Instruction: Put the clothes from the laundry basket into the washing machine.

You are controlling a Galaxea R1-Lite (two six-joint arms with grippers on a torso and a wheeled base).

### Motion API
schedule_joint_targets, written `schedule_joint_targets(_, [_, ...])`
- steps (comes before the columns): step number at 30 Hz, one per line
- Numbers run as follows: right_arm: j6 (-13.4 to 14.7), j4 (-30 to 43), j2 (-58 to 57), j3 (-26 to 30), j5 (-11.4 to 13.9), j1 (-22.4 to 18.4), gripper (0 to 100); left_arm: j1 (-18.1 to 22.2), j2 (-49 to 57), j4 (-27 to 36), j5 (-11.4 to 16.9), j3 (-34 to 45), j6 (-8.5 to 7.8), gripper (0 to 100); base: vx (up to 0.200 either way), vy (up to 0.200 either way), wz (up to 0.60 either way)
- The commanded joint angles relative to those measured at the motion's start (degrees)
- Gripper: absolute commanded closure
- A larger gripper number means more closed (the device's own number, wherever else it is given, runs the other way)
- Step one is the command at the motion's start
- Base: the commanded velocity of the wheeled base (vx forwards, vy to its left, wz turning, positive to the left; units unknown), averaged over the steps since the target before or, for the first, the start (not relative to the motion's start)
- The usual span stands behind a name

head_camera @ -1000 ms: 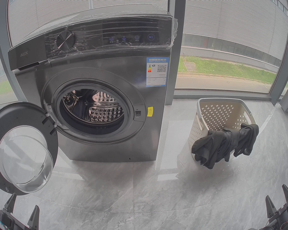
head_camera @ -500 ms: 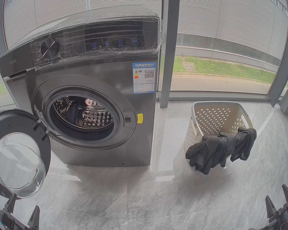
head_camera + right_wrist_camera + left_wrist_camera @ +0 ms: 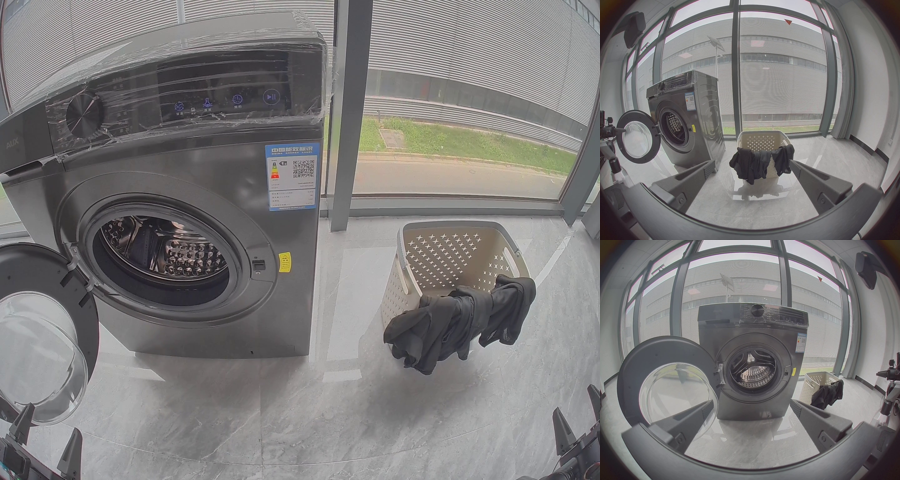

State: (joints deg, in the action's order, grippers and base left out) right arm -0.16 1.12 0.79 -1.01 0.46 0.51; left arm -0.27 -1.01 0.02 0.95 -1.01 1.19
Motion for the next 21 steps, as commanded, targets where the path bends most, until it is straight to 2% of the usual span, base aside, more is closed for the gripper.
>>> schedule_joint_targets(1, [-0.02,0.02,-0.35,0.66,-0.02,0.02,0,0.0,1.01,-0.02,0.02,0.92,0.04,0,0.0,-0.2,0.0])
schedule_joint_targets(21, [-0.02,0.02,-0.35,0.66,-0.02,0.02,0,0.0,1.01,-0.02,0.02,1.01,0.04,0,0.0,-0.2,0.0])
